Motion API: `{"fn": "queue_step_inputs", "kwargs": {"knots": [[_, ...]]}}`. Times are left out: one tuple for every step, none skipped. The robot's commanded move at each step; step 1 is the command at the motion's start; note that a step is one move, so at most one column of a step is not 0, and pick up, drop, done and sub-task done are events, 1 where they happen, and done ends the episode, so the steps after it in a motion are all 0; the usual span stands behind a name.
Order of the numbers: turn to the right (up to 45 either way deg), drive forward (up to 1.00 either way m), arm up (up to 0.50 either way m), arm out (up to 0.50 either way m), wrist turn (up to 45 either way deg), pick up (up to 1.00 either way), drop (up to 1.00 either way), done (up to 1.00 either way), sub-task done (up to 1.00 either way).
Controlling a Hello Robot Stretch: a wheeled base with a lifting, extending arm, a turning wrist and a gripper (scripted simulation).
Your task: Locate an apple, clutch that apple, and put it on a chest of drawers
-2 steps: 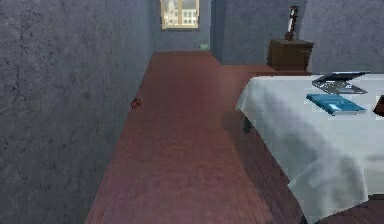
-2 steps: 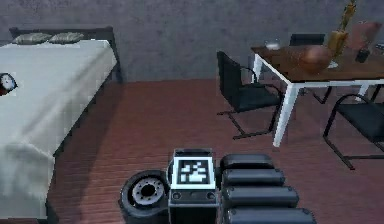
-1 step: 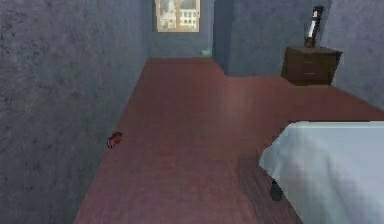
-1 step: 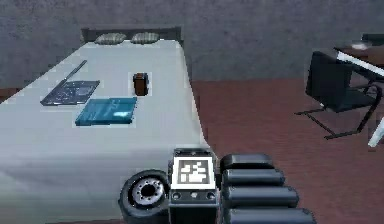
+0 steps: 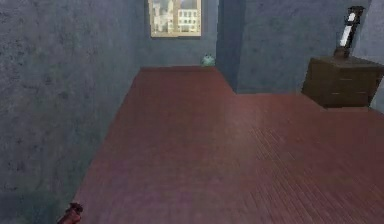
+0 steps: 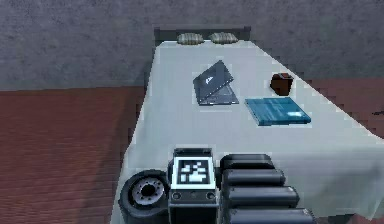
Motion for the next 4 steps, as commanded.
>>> {"fn": "queue_step_inputs", "kwargs": {"knots": [[-6.0,0.00,0.00,0.00,0.0,0.00,0.00,0.00,0.00],[0.0,0.55,0.00,0.00,0.0,0.00,0.00,0.00,0.00],[36.0,0.00,0.00,0.00,0.0,0.00,0.00,0.00,0.00],[0.0,1.00,0.00,0.00,0.0,0.00,0.00,0.00,0.00]]}}
